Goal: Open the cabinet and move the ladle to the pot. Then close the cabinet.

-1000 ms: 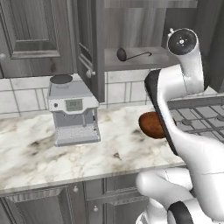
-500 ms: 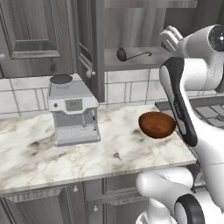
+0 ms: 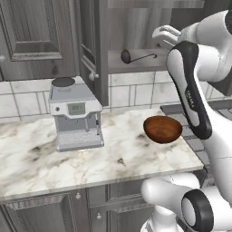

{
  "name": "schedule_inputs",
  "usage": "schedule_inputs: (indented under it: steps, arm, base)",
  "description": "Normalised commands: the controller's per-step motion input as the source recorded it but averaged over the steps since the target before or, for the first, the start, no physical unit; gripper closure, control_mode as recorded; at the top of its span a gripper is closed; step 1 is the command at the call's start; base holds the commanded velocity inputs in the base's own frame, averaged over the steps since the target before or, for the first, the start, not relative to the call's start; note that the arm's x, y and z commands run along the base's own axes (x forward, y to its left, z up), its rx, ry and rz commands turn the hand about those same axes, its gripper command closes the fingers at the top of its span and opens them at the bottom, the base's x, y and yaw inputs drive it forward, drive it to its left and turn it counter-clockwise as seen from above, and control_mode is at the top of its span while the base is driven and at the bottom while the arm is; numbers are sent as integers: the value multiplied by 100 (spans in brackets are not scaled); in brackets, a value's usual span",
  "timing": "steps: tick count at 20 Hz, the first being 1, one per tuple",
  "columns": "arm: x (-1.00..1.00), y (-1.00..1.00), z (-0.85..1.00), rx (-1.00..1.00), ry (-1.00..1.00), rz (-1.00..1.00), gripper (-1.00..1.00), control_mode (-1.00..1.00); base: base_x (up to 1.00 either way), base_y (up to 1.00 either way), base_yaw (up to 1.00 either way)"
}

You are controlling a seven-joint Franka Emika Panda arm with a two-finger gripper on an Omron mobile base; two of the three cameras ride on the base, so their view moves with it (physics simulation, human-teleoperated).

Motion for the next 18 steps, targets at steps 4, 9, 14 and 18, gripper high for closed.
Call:
schedule_inputs:
  steps: [4,9,14,18]
  arm:
    - [25,38,0,-42,2,20,-100,-100]
    - [23,18,-1,-26,0,14,-100,-100]
    - [16,6,-22,-10,-1,6,-100,-100]
    - [30,13,-38,-1,-5,1,-100,-100]
  base:
    - [0,0,0]
    - [0,0,0]
    - [0,0,0]
    - [0,0,0]
